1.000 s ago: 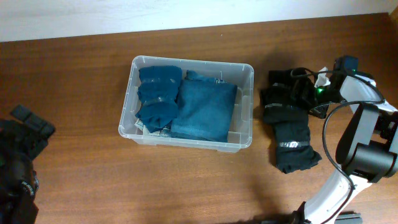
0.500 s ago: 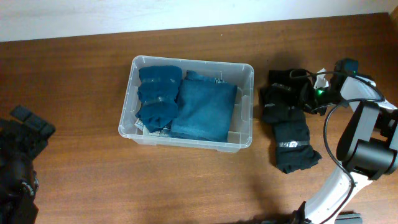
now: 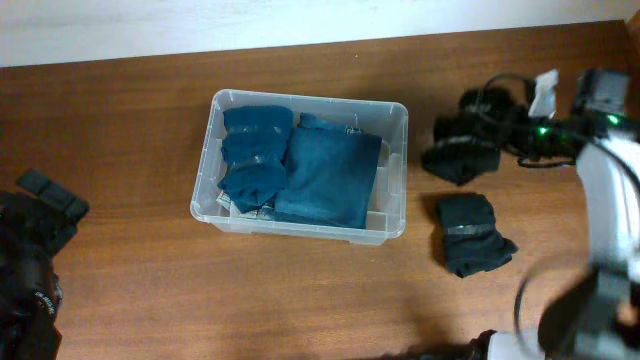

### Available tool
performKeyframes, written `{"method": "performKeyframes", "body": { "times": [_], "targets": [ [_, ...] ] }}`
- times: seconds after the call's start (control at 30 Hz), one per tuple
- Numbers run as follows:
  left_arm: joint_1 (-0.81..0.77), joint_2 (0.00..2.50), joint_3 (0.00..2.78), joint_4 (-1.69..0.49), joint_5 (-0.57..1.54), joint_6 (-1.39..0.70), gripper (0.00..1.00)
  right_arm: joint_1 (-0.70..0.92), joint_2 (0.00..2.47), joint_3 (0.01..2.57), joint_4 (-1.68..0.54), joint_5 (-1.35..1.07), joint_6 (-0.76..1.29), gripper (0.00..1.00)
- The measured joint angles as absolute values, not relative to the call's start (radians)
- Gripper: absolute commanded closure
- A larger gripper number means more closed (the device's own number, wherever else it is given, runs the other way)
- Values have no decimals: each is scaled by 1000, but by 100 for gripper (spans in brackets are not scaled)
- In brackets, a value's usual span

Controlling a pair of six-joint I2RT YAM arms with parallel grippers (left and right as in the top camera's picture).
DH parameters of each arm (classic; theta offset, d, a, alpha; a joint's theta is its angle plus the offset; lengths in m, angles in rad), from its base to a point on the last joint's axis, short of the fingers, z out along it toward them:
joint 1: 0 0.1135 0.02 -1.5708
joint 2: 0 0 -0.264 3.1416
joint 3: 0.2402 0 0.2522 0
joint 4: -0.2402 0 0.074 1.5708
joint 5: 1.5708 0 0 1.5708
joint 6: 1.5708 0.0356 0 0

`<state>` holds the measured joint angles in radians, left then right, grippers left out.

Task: Pack container
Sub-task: 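Grasp the top of the black taped bundle with the right gripper, then lower the black bundle into the bin's right side and release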

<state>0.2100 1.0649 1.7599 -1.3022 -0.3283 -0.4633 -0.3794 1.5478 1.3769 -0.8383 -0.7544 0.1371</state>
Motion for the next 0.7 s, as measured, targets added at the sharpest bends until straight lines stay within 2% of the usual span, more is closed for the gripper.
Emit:
{"method": "performKeyframes", "body": {
  "times": [0.13, 0.27, 0.7],
  "targets": [
    [210, 1065, 1760, -1302, -328, -463, 1, -294, 1347, 1383, -804, -792, 194, 87],
    [210, 1065, 1760, -1302, -329, -463, 1, -167, 1256, 1384, -752, -810, 266, 87],
    [210, 1065, 1760, -1302, -329, -463, 1, 165, 1395, 1384, -672, -733, 430, 86]
  ]
}}
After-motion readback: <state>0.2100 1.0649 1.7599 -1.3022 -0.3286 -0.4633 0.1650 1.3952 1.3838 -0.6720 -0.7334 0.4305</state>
